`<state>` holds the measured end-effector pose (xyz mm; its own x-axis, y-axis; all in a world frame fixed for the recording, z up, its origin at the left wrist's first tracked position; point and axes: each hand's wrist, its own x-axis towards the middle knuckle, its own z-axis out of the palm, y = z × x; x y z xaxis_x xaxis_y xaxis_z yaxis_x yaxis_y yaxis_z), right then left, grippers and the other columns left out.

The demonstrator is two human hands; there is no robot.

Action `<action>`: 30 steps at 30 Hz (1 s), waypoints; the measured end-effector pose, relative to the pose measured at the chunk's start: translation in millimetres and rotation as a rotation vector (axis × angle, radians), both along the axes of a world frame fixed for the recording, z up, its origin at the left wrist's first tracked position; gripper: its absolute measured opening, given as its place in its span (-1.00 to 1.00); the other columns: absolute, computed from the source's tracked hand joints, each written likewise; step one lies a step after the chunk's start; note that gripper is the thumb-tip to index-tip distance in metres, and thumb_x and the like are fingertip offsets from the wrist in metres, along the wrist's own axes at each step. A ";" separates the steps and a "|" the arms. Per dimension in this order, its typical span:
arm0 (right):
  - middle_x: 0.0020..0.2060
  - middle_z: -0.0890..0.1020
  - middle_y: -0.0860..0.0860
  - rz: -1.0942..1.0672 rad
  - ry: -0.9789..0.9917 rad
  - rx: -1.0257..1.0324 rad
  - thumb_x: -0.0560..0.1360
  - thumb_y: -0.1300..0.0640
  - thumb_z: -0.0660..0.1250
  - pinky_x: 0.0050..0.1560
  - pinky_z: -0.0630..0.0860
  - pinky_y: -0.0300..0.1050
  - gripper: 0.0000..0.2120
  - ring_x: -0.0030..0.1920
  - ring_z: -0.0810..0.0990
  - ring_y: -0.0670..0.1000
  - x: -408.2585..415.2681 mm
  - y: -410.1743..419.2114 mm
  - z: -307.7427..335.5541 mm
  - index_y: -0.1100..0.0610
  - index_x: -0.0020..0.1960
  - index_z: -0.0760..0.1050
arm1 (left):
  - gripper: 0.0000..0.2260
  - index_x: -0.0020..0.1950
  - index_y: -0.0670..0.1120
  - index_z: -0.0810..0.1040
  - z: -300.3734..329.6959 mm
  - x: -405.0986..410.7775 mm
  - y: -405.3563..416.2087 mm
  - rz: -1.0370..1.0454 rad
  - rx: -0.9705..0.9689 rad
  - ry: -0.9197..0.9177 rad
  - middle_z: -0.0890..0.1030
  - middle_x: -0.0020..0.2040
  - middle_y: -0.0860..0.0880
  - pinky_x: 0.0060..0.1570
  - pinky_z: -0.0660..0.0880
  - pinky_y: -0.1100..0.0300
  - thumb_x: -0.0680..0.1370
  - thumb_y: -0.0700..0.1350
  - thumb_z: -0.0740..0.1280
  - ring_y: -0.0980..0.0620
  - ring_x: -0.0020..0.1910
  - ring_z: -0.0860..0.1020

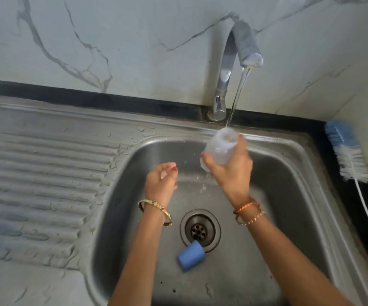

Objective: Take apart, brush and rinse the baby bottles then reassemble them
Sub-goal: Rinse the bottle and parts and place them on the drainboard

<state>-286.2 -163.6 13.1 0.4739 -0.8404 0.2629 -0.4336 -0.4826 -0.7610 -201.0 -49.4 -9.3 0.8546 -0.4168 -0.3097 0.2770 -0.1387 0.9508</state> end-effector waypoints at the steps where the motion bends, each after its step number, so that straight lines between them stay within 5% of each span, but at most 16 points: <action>1: -0.07 0.52 -0.05 0.048 0.141 0.035 0.30 0.00 0.52 -0.02 0.48 -0.10 -0.43 0.01 0.57 0.02 -0.4 0.0 -4.2 0.12 0.23 0.41 | -0.93 -0.02 -0.10 0.54 -1.4 -1.9 0.1 -0.015 0.026 -0.033 0.51 -0.04 -0.05 -0.29 0.52 0.29 0.55 -0.22 0.29 0.01 -0.13 0.49; 3: -0.10 0.56 -0.03 0.048 0.217 0.060 0.28 -0.01 0.54 -0.03 0.47 -0.16 -0.45 0.01 0.58 0.04 -4.3 -1.1 -6.4 0.10 0.20 0.47 | -0.93 -0.06 -0.08 0.55 -4.8 -5.4 -1.0 -0.056 0.093 -0.139 0.52 -0.12 0.00 -0.24 0.58 0.20 0.54 -0.21 0.29 -0.02 -0.16 0.52; 6: -0.03 0.55 -0.07 -0.041 -0.072 -0.014 0.28 0.00 0.53 -0.04 0.47 -0.22 -0.42 -0.03 0.53 -0.06 -3.6 0.9 -3.6 0.11 0.21 0.42 | -0.89 0.02 -0.11 0.59 -10.5 -7.6 -5.1 -0.160 0.241 -0.336 0.61 -0.07 -0.02 -0.02 0.52 0.14 0.54 -0.19 0.29 0.03 -0.18 0.54; 10: -0.17 0.55 -0.06 0.058 0.226 0.049 0.28 -0.01 0.54 -0.16 0.36 -0.28 -0.49 -0.04 0.55 0.06 -0.2 3.3 -11.7 0.13 0.14 0.47 | -0.74 0.24 -0.13 0.52 -14.9 -13.6 -5.0 -0.318 0.397 -0.522 0.59 0.14 -0.09 0.05 0.39 0.24 0.56 -0.16 0.26 -0.07 0.05 0.57; 12: -0.06 0.58 -0.05 0.002 0.034 -0.002 0.28 0.02 0.54 -0.08 0.44 -0.26 -0.45 -0.03 0.56 -0.01 0.7 1.7 -8.0 0.11 0.20 0.46 | -0.72 0.28 -0.10 0.48 -16.1 -12.6 -5.8 -0.373 0.475 -0.586 0.58 0.14 -0.07 0.04 0.40 0.20 0.58 -0.15 0.22 -0.08 0.06 0.55; 14: -0.03 0.57 -0.05 -0.030 -0.086 0.001 0.28 0.04 0.54 -0.06 0.47 -0.20 -0.45 -0.03 0.55 -0.01 2.5 4.2 -6.8 0.11 0.19 0.42 | -0.71 0.30 -0.10 0.46 -17.2 -11.0 -6.9 -0.409 0.534 -0.619 0.57 0.15 -0.08 0.06 0.40 0.15 0.58 -0.17 0.19 -0.09 0.09 0.54; 18: -0.20 0.50 -0.11 0.061 0.210 0.098 0.27 0.02 0.54 -0.16 0.46 -0.29 -0.59 -0.07 0.56 0.02 -1.2 6.4 -18.9 0.08 0.03 0.47 | -0.67 0.36 -0.08 0.40 -18.6 -14.4 -5.9 -0.455 0.565 -0.644 0.54 0.20 -0.10 0.13 0.40 0.12 0.59 -0.21 0.16 -0.09 0.18 0.50; 20: -0.10 0.52 -0.11 -0.005 -0.044 0.031 0.27 0.02 0.55 -0.11 0.48 -0.28 -0.47 -0.08 0.54 -0.06 -1.3 5.5 -13.1 0.09 0.16 0.44 | -0.65 0.36 -0.07 0.38 -19.8 -13.0 -8.4 -0.471 0.569 -0.648 0.53 0.21 -0.11 0.16 0.42 0.09 0.58 -0.24 0.16 -0.09 0.19 0.50; 22: -0.03 0.54 -0.05 -0.018 -0.095 0.035 0.28 0.02 0.54 -0.11 0.47 -0.25 -0.42 -0.03 0.56 -0.03 -0.7 5.5 -12.2 0.12 0.21 0.40 | -0.62 0.38 -0.07 0.35 -18.3 -12.7 -9.3 -0.477 0.570 -0.666 0.50 0.26 -0.11 0.19 0.40 0.09 0.57 -0.26 0.17 -0.09 0.22 0.47; 25: -0.08 0.58 -0.01 0.088 0.256 0.123 0.26 0.01 0.54 -0.14 0.40 -0.23 -0.47 0.02 0.59 0.05 -3.2 6.3 -28.5 0.11 0.16 0.47 | -0.56 0.44 -0.07 0.28 -15.1 -18.0 -7.2 -0.481 0.541 -0.652 0.45 0.32 -0.08 0.19 0.36 0.16 0.57 -0.30 0.18 -0.03 0.23 0.48; 28: -0.03 0.60 -0.03 -0.004 -0.079 0.038 0.26 0.01 0.54 -0.11 0.42 -0.27 -0.47 -0.05 0.55 -0.05 -1.7 5.2 -23.0 0.09 0.17 0.46 | -0.50 0.44 -0.05 0.25 -16.4 -15.5 -9.2 -0.489 0.527 -0.676 0.46 0.30 -0.07 0.13 0.41 0.17 0.53 -0.35 0.19 -0.01 0.12 0.52; 30: -0.08 0.57 -0.05 0.007 -0.096 0.024 0.27 -0.03 0.52 -0.15 0.44 -0.25 -0.47 -0.09 0.54 -0.04 2.4 6.0 -18.5 0.11 0.14 0.42 | -0.46 0.44 -0.04 0.26 -16.6 -14.2 -9.7 -0.491 0.491 -0.666 0.46 0.29 -0.09 0.13 0.45 0.10 0.50 -0.40 0.17 -0.06 0.11 0.53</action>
